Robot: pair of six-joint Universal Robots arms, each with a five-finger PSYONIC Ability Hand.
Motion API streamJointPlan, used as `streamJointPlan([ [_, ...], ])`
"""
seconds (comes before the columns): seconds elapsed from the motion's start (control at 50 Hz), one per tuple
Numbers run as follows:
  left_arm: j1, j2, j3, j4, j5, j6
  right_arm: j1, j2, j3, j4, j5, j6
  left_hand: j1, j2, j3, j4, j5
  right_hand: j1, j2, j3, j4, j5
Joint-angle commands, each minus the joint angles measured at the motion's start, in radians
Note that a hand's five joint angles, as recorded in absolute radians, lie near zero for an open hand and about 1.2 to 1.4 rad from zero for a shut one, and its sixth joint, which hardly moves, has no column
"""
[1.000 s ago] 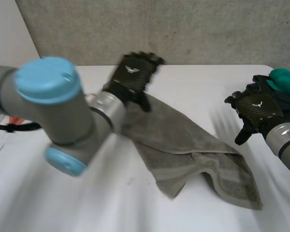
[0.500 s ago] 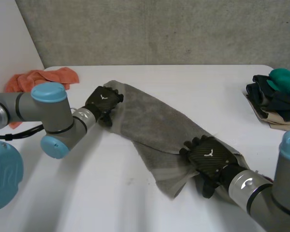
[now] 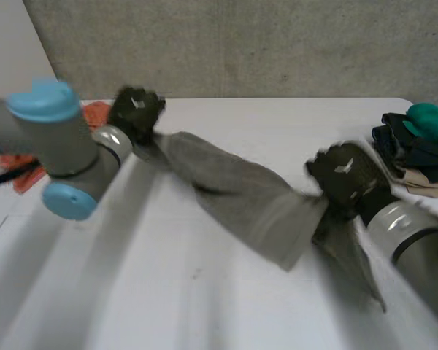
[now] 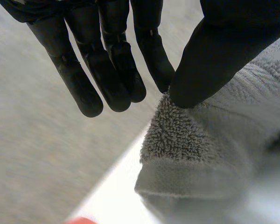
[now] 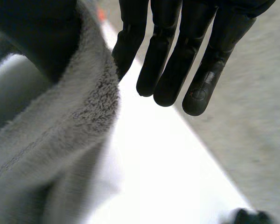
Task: Fold the laundry.
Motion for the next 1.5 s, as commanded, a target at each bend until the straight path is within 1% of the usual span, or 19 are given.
streamJointPlan([
  [0.02, -0.016, 0.35, -0.166, 0.008, -0.019, -0.043, -0.128, -0.12, -0.159, 0.19, -0.061, -0.024, 0.248, 0.2, 0.207, 0.2, 0.257, 0.344, 0.22, 0.215, 0.209, 0.239],
  [0.12, -0.018, 0.489, -0.245, 0.017, -0.022, -0.098, -0.231, -0.13, -0.271, 0.253, -0.14, -0.053, 0.248, 0.2, 0.207, 0.2, 0.257, 0.344, 0.22, 0.215, 0.209, 0.239],
  [0.22, -0.016, 0.497, -0.284, 0.022, -0.029, -0.104, -0.254, -0.11, -0.296, 0.251, -0.194, -0.105, 0.248, 0.2, 0.207, 0.2, 0.257, 0.344, 0.22, 0.215, 0.209, 0.239],
  [0.4, -0.018, 0.316, -0.272, 0.022, -0.052, -0.112, -0.228, 0.052, -0.294, 0.253, -0.239, -0.317, 0.248, 0.2, 0.207, 0.2, 0.257, 0.344, 0.22, 0.215, 0.209, 0.239],
  [0.52, -0.038, 0.18, -0.117, 0.023, -0.114, -0.115, -0.185, 0.132, -0.308, 0.261, -0.239, -0.484, 0.248, 0.2, 0.207, 0.2, 0.257, 0.344, 0.22, 0.215, 0.209, 0.239],
  [0.62, -0.058, 0.166, -0.029, 0.023, -0.156, -0.131, -0.102, 0.127, -0.173, 0.337, -0.294, -0.606, 0.248, 0.2, 0.207, 0.2, 0.257, 0.344, 0.22, 0.215, 0.209, 0.239],
  [0.66, -0.061, 0.172, -0.019, 0.025, -0.159, -0.138, -0.087, 0.117, -0.086, 0.406, -0.341, -0.715, 0.248, 0.2, 0.207, 0.2, 0.257, 0.344, 0.22, 0.215, 0.209, 0.239],
  [0.7, -0.061, 0.174, -0.017, 0.025, -0.159, -0.141, -0.088, 0.098, -0.035, 0.466, -0.361, -0.809, 0.248, 0.2, 0.207, 0.2, 0.257, 0.12, -0.003, -0.008, -0.015, 0.015],
  [0.74, -0.062, 0.184, -0.02, 0.023, -0.159, -0.146, -0.087, 0.085, 0.0, 0.544, -0.375, -0.896, 0.248, 0.2, 0.207, 0.2, 0.257, -0.39, -0.513, -0.518, -0.525, -0.495],
  [0.78, -0.064, 0.204, -0.025, 0.023, -0.159, -0.146, -0.113, 0.078, -0.012, 0.595, -0.4, -0.926, 0.248, 0.2, 0.207, 0.2, 0.257, -0.716, -0.84, -0.845, -0.851, -0.822],
  [0.84, -0.073, 0.235, -0.029, 0.02, -0.157, -0.146, -0.145, 0.074, -0.066, 0.574, -0.401, -0.85, 0.248, 0.2, 0.207, 0.2, 0.257, -0.724, -0.847, -0.852, -0.858, -0.829],
  [0.92, -0.079, 0.249, -0.048, 0.023, -0.156, -0.146, -0.171, 0.077, -0.194, 0.518, -0.397, -0.477, 0.248, 0.2, 0.207, 0.2, 0.257, -0.821, -0.944, -0.949, -0.955, -0.926],
  [0.94, -0.081, 0.25, -0.049, 0.023, -0.156, -0.146, -0.18, 0.078, -0.243, 0.508, -0.397, -0.291, 0.248, 0.2, 0.207, 0.2, 0.257, -0.812, -0.935, -0.94, -0.947, -0.917],
  [1.0, -0.082, 0.262, -0.058, 0.023, -0.156, -0.146, -0.209, 0.078, -0.293, 0.505, -0.406, -0.038, 0.248, 0.2, 0.207, 0.2, 0.257, -0.823, -0.947, -0.952, -0.958, -0.929],
  [1.02, -0.085, 0.267, -0.061, 0.022, -0.156, -0.146, -0.232, 0.078, -0.313, 0.494, -0.406, 0.097, 0.248, 0.2, 0.207, 0.2, 0.257, -0.824, -0.947, -0.952, -0.958, -0.929],
  [1.1, -0.095, 0.301, -0.072, 0.023, -0.156, -0.146, -0.284, 0.081, -0.324, 0.469, -0.401, 0.304, 0.248, 0.2, 0.207, 0.2, 0.257, -0.826, -0.95, -0.955, -0.961, -0.932],
  [1.2, -0.116, 0.335, -0.072, 0.023, -0.156, -0.146, -0.283, 0.115, -0.311, 0.462, -0.365, 0.36, 0.248, 0.2, 0.207, 0.2, 0.257, -0.835, -0.959, -0.964, -0.97, -0.94],
  [1.28, -0.142, 0.373, -0.071, 0.023, -0.154, -0.146, -0.268, 0.219, -0.322, 0.463, -0.305, 0.364, 0.248, 0.2, 0.207, 0.2, 0.257, -0.878, -1.001, -1.006, -1.013, -0.983],
  [1.5, -0.188, 0.471, -0.075, 0.025, -0.154, -0.157, -0.09, 0.482, -0.446, 0.409, -0.259, 0.452, 0.248, 0.2, 0.207, 0.2, 0.257, -0.878, -1.001, -1.006, -1.013, -0.983],
])
